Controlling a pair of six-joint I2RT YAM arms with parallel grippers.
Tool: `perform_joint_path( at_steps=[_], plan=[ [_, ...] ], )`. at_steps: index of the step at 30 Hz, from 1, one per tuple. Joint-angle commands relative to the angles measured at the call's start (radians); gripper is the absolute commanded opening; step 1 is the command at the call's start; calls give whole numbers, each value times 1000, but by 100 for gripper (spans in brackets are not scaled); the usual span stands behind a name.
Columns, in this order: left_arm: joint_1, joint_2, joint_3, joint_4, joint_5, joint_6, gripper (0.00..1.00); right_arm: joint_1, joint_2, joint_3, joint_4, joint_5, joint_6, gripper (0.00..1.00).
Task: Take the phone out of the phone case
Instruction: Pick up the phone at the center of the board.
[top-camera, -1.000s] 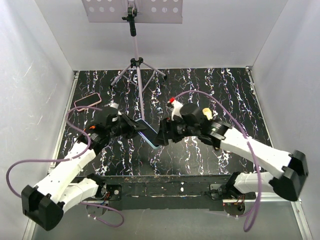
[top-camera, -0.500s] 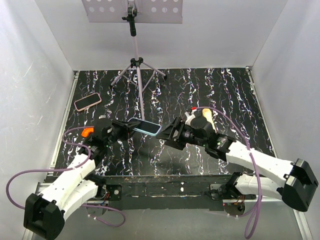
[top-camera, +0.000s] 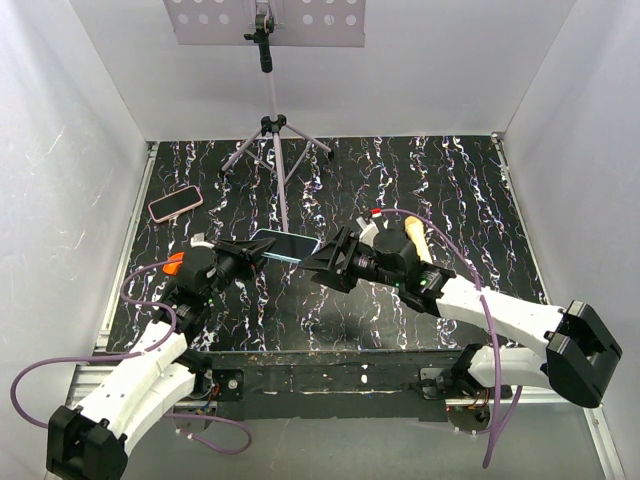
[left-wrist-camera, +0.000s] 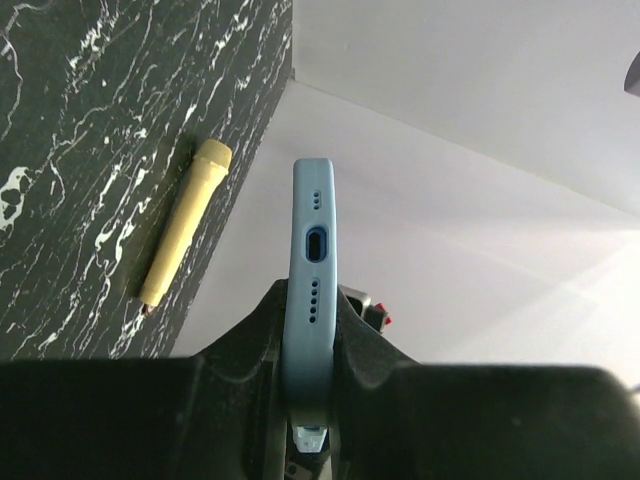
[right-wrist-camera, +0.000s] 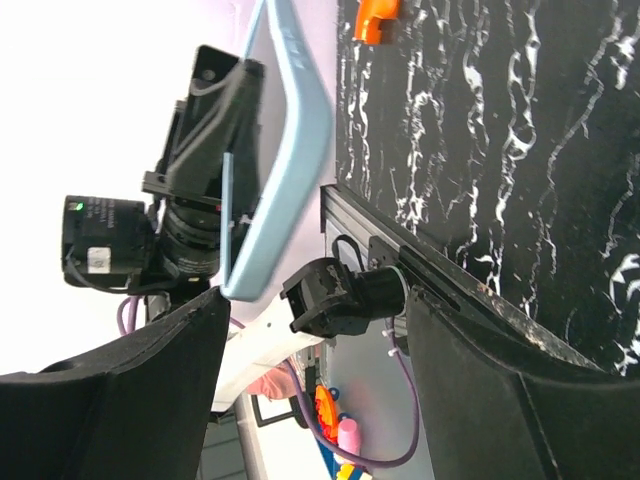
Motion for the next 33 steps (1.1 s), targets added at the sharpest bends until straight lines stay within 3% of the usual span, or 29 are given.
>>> perform_joint_path(
  at_steps=[1, 4, 8, 13, 16, 17, 18, 20, 21, 28, 33],
  plan=[
    [-10, -6, 5, 115, 76, -35, 0, 4, -16, 82, 78, 28, -62, 76],
    [-10, -15, 4, 118, 76, -41, 0, 4, 7, 106, 64, 49, -60, 73],
    [-10, -29, -7, 122, 76, -54, 0, -1, 56, 144, 74, 58, -52, 57],
    [-10, -52, -24, 110, 89, -57, 0, -2, 92, 172, 57, 40, -57, 29],
    [-10, -64, -25, 92, 107, -18, 0, -10, 96, 155, 60, 26, -49, 4],
    [-10, -62, -7, 51, 124, 17, 8, -19, 96, 148, 61, 22, -54, 1],
    [-10, -61, 11, -18, 139, 63, 28, -30, 95, 140, 69, 9, -68, 1],
    [-10, -59, 67, -168, 164, 158, 86, -65, 90, 134, 74, -46, -116, 1],
    [-10, -55, 96, -246, 171, 205, 98, -94, 87, 123, 86, -84, -153, 1],
    [-8, 8, 283, -558, 164, 651, 98, -280, 69, 151, -199, -377, -512, 1],
    [-8, 120, 400, -632, 225, 986, 98, -300, 101, 305, -679, -420, -944, 1]
  ],
)
